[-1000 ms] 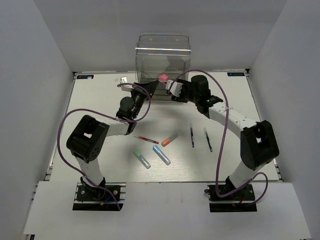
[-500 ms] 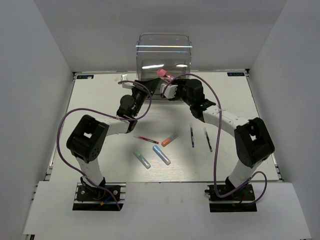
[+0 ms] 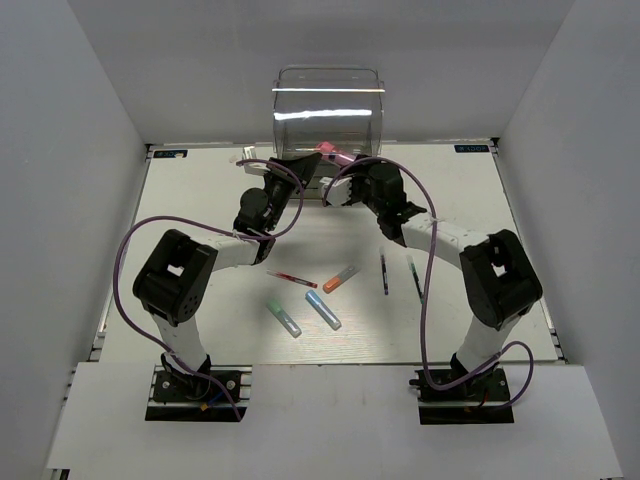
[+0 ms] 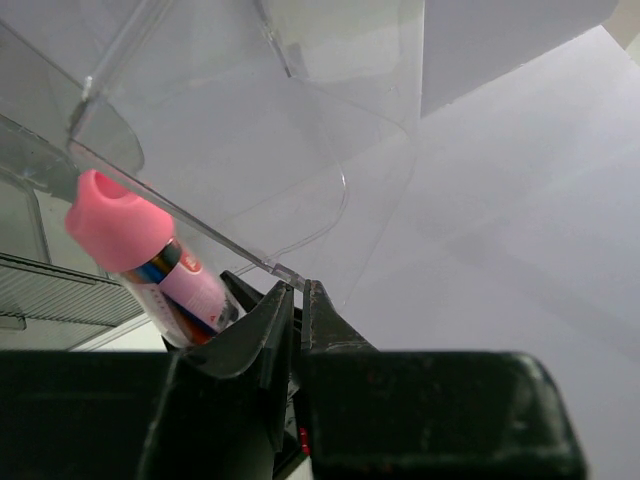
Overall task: Sort the stationery into containers
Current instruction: Place the stationery in the drawer.
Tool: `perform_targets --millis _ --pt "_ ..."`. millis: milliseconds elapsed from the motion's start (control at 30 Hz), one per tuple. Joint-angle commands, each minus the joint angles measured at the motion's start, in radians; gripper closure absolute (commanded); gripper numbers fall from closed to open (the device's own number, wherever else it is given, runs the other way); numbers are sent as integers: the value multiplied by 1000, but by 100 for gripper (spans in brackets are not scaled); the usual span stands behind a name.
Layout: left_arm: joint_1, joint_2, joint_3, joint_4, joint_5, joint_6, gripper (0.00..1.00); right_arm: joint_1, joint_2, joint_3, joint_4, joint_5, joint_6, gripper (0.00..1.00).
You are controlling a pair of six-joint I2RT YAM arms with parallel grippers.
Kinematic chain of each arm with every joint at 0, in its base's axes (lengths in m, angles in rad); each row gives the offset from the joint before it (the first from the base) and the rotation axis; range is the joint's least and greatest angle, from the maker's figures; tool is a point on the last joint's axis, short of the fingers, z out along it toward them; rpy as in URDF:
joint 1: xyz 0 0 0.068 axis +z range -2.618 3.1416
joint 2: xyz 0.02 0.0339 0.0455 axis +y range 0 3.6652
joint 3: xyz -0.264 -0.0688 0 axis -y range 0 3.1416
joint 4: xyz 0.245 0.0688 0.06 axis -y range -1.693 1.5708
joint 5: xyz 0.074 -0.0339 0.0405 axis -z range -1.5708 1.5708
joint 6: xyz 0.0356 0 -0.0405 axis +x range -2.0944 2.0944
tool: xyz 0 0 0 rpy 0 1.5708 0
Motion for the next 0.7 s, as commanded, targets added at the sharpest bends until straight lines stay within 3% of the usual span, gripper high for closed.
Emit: perform_targets --millis 0,667 --pt "2 -56 46 47 -5 6 100 0 10 2 55 29 -108 100" --pt "2 -56 37 47 -5 6 100 -2 92 83 27 139 -383 100"
